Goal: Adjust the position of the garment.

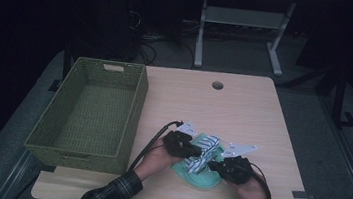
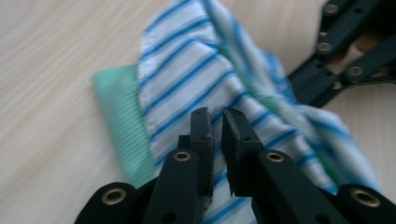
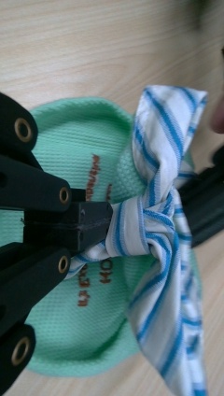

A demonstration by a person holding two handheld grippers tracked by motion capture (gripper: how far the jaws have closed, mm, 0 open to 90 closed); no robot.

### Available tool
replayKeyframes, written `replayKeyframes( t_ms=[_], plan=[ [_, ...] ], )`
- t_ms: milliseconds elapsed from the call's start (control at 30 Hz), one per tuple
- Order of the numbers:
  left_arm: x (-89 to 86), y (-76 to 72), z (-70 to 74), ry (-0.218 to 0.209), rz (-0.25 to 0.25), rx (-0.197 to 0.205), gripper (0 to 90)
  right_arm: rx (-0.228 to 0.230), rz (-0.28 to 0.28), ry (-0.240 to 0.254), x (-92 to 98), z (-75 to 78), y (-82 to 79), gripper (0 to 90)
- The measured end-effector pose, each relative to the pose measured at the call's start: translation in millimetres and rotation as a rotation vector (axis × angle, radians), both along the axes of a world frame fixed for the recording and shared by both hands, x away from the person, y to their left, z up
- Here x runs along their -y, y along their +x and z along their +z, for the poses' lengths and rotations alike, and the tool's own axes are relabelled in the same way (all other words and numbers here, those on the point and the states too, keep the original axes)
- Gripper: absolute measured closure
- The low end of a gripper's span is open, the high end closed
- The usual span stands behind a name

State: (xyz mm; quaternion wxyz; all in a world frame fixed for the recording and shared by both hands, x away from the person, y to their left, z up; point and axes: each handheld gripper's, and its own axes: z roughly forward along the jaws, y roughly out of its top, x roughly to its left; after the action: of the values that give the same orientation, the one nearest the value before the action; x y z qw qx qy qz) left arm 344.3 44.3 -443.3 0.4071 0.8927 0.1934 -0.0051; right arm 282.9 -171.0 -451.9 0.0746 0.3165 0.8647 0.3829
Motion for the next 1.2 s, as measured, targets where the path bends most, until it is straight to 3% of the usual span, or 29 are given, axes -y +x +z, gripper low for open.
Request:
replayKeyframes(
  t_ms=[100, 333, 433, 633, 767, 1067, 1200],
  plan=[
    [2.5, -2.8, 1.7, -0.006, -0.017, 0.007, 83.2, 0.011, -0.002, 0.014, -1.1, 0.6, 1.0, 89.8],
    [4.5, -13.4, 18.4, -0.101, -0.058, 0.01, 86.3, 0.058, 0.002, 0.055, 1.1, 9.9, -4.7, 89.8],
    [10.7, -19.1, 20.3, -0.128, -0.083, -0.004, 86.2, 0.049, -0.008, 0.065, 7.7, 11.5, -8.6, 89.8],
    [26.1, -22.8, 8.1, -0.09, -0.119, -0.011, 85.0, -0.002, -0.022, 0.04, 22.3, 4.0, -12.3, 89.8],
    [30.3, -23.7, 4.0, -0.068, -0.133, -0.011, 85.0, -0.013, -0.03, 0.01, 28.6, 1.1, -13.0, 89.8],
    [39.4, -27.2, -8.1, -0.042, -0.145, -0.036, 83.4, 0.018, -0.112, -0.004, 57.0, 5.7, -8.4, 89.8],
    [35.9, -28.0, -1.6, -0.054, -0.135, -0.021, 82.4, 0.039, -0.132, -0.002, 63.1, 10.2, -6.9, 89.7]
  ],
)
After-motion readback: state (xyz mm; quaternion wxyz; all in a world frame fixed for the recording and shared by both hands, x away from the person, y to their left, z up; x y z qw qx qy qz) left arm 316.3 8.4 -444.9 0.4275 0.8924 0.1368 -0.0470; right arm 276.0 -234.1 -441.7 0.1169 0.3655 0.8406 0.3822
